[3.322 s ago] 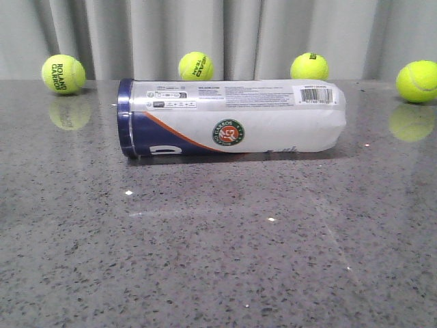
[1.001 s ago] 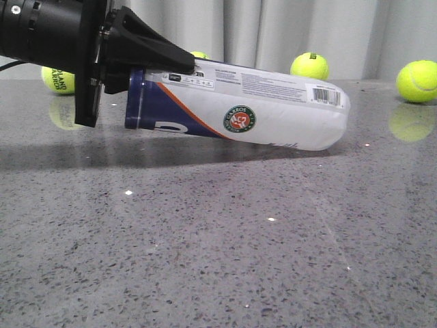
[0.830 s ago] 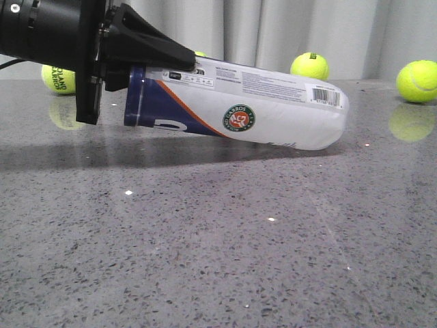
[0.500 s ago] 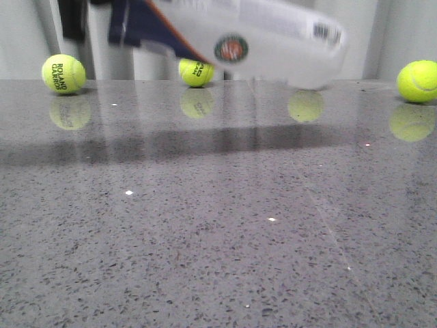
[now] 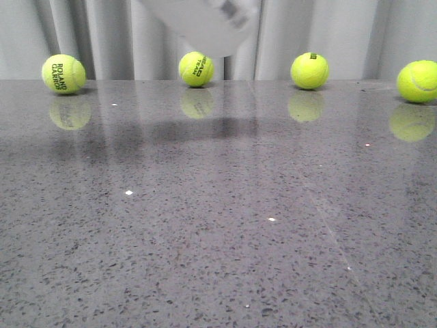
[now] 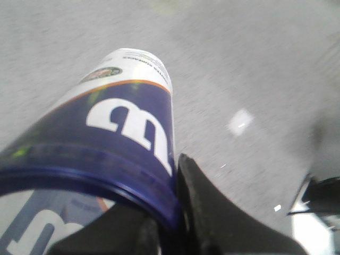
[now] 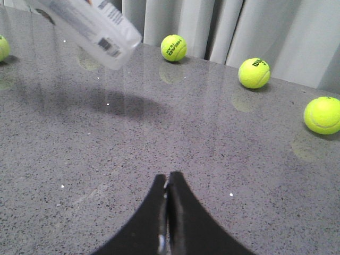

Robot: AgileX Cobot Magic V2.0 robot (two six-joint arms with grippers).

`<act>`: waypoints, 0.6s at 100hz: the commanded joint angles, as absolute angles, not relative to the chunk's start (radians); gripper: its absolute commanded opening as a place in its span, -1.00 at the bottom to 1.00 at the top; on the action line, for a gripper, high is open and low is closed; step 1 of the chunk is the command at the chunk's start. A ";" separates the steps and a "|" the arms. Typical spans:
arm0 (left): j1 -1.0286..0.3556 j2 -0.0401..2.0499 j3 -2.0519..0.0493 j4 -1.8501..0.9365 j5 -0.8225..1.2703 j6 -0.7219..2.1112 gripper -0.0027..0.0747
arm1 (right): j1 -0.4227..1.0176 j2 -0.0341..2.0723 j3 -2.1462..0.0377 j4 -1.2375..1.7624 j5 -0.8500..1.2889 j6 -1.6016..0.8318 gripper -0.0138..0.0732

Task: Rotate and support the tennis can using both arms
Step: 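Lift the navy end with the left gripper, tilting the can upward, then set the can upright on its base and release the left gripper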

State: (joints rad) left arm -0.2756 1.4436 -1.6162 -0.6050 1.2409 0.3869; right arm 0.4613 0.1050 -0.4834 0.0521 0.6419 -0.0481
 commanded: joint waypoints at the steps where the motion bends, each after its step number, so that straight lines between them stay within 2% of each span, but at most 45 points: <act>1: -0.325 1.384 -1.658 -0.493 1.282 0.307 -0.98 | 0.456 0.116 -0.507 0.053 0.559 -0.051 -0.82; 30: -0.490 1.404 -1.620 -0.314 1.281 0.272 -0.98 | 0.456 0.116 -0.507 0.053 0.559 -0.051 -0.82; 60: -0.513 1.478 -1.620 -0.286 1.281 0.272 -0.96 | 0.456 0.116 -0.507 0.053 0.559 -0.051 -0.82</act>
State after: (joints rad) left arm -0.5026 1.5039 -1.5935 -0.2747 1.2623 0.2849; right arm 0.4613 0.1050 -0.4834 0.0538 0.6419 -0.0481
